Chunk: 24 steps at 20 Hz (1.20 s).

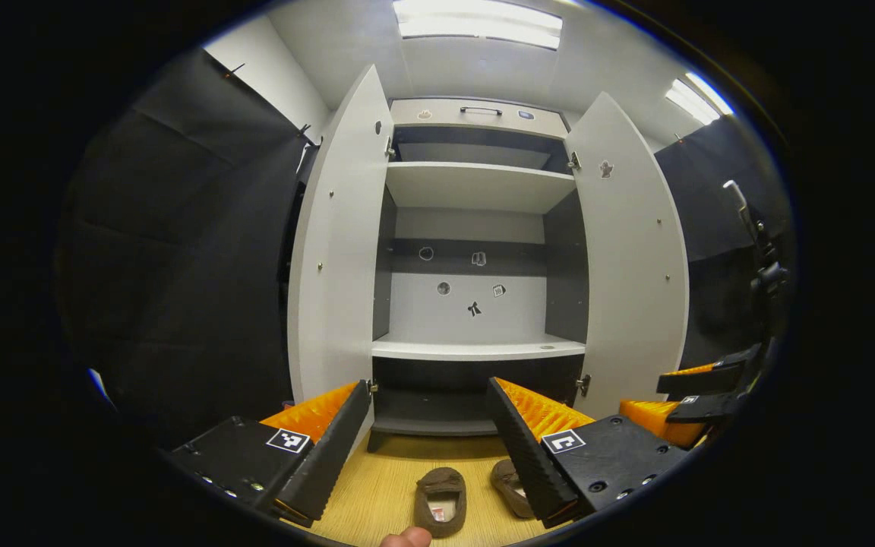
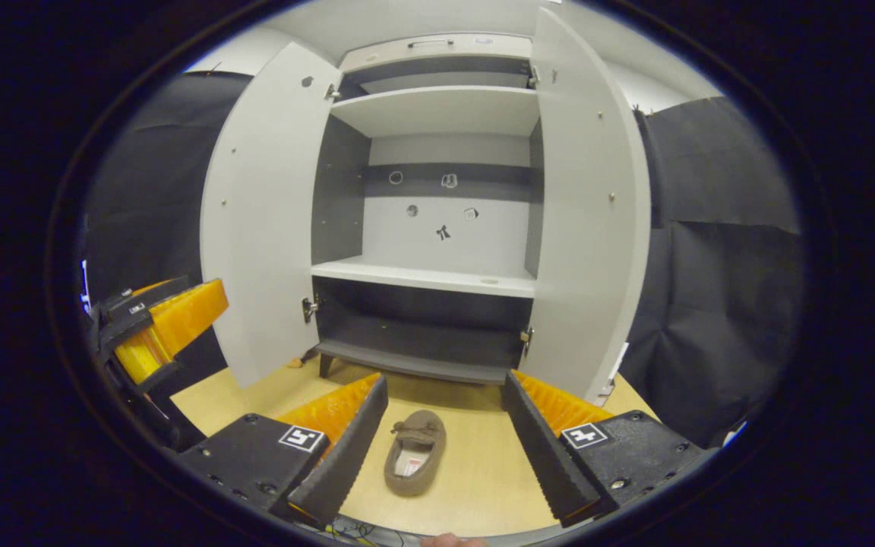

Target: Grab one shoe with the right hand and put it into the shoe cabinet, grab the other shoe with the left hand and put it into the shoe cabinet; then close the right door with the right hand and the left door with the left hand.

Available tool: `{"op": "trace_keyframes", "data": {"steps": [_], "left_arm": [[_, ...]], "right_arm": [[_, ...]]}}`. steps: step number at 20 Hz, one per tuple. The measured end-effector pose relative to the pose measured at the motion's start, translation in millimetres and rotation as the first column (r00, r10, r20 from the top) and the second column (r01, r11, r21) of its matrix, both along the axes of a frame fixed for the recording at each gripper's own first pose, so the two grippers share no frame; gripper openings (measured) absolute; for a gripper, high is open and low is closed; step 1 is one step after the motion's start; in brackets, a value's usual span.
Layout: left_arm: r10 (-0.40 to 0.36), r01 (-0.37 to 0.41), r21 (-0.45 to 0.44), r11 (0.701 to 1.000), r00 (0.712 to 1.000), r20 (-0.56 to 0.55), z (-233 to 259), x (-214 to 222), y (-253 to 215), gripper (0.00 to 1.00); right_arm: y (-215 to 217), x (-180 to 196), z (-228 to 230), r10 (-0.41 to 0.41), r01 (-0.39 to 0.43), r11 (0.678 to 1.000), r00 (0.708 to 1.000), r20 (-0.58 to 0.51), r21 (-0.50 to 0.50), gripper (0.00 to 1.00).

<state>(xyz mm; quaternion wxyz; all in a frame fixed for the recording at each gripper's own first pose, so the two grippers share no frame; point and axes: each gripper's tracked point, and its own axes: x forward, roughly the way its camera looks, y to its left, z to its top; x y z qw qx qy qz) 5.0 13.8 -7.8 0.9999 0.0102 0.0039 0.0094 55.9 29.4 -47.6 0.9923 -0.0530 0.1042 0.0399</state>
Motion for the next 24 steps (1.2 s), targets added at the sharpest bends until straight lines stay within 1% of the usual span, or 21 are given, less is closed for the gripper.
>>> {"op": "trace_keyframes", "data": {"steps": [1,2,4,6,8,9,10,11,14,17,20,23,24], "left_arm": [[0.004,-0.004,0.002,1.0,1.0,-0.001,-1,0,3,0.95],[0.008,-0.008,0.004,1.0,1.0,-0.001,-2,-1,5,0.95],[0.016,-0.016,0.003,1.0,1.0,0.003,-2,-1,10,0.95],[0.03,-0.03,0.005,1.0,1.0,-0.004,-5,0,17,0.95],[0.046,-0.046,0.006,0.999,0.999,-0.012,-8,1,24,0.95],[0.054,-0.054,0.005,0.999,0.998,-0.015,-10,1,28,0.95],[0.06,-0.06,0.006,0.998,0.998,-0.018,-12,1,32,0.95],[0.067,-0.067,0.01,0.998,0.997,-0.022,-14,0,35,0.95],[0.087,-0.086,0.016,0.996,0.996,-0.037,-19,1,44,0.95],[0.094,-0.094,0.005,0.996,0.995,-0.043,-23,0,50,0.95],[0.098,-0.098,0.001,0.995,0.994,-0.048,-25,3,54,0.95],[0.103,-0.103,0.001,0.995,0.993,-0.049,-27,3,58,0.95],[0.105,-0.105,0.002,0.994,0.993,-0.052,-27,3,59,0.95]], "right_arm": [[6,6,-10,0.011,-0.011,1.0,1.0,-0.03,-0.009,0.94],[13,12,-20,0.028,-0.029,1.0,0.998,-0.06,-0.005,0.98],[26,25,-42,0.064,-0.062,0.998,0.991,-0.118,0.019,0.99],[38,39,-66,0.091,-0.085,0.996,0.979,-0.182,0.04,0.99],[44,51,-95,0.09,-0.084,0.996,0.965,-0.248,0.034,0.99],[47,56,-110,0.091,-0.087,0.996,0.956,-0.278,0.025,0.99],[49,59,-124,0.094,-0.095,0.995,0.947,-0.307,0.013,0.95],[51,60,-138,0.098,-0.104,0.995,0.936,-0.337,0.001,0.99],[55,65,-181,0.096,-0.117,0.993,0.903,-0.418,-0.025,0.99],[62,69,-212,0.104,-0.13,0.991,0.869,-0.483,-0.021,0.98],[65,75,-237,0.097,-0.109,0.994,0.837,-0.538,0.009,0.93],[67,83,-253,0.081,-0.069,0.997,0.821,-0.566,0.042,0.89],[66,87,-257,0.075,-0.066,0.997,0.821,-0.566,0.037,0.83]]}}
